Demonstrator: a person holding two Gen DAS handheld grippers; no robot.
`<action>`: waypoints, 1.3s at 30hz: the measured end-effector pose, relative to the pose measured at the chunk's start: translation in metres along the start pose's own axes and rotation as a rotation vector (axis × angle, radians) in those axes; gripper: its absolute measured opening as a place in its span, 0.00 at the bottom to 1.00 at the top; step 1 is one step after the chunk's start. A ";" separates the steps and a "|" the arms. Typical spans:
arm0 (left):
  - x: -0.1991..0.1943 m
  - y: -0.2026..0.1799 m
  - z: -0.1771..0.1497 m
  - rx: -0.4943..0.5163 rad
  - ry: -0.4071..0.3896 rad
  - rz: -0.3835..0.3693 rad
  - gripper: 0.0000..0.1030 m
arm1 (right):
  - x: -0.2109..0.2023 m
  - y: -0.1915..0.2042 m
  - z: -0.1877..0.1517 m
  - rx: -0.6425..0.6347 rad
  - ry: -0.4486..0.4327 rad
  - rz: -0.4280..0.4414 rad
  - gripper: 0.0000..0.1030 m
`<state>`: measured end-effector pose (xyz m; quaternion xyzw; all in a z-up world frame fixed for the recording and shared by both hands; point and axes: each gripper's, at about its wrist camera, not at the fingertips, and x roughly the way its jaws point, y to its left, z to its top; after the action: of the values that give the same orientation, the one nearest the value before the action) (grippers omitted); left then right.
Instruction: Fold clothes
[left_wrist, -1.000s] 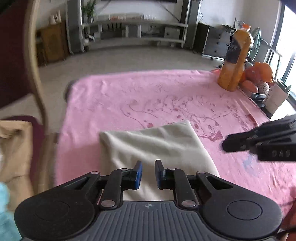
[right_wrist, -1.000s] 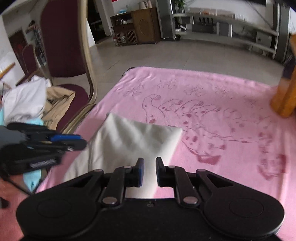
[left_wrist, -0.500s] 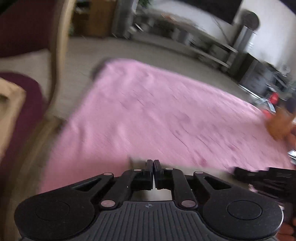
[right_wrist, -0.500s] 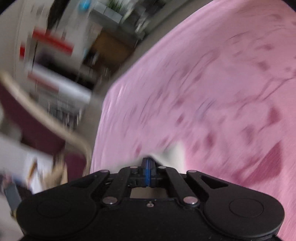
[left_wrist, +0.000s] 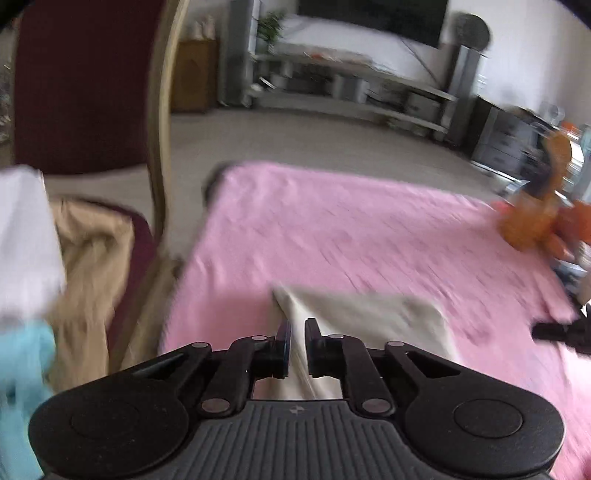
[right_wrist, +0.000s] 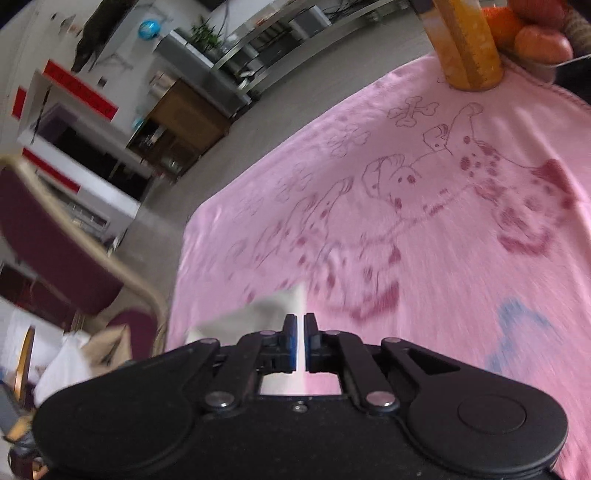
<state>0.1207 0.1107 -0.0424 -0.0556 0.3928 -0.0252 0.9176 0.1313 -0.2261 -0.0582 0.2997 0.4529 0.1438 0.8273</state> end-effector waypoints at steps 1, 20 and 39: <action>-0.006 -0.001 -0.011 0.000 0.021 -0.026 0.13 | -0.011 0.004 -0.005 -0.010 0.009 0.015 0.07; -0.021 -0.046 -0.127 0.251 0.235 -0.157 0.13 | 0.001 0.033 -0.153 -0.287 0.323 -0.105 0.07; -0.042 -0.015 -0.095 0.064 0.045 -0.184 0.15 | -0.035 0.038 -0.131 -0.274 0.151 -0.004 0.10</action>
<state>0.0225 0.0915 -0.0758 -0.0614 0.4057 -0.1232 0.9036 0.0042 -0.1664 -0.0648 0.1714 0.4905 0.2247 0.8244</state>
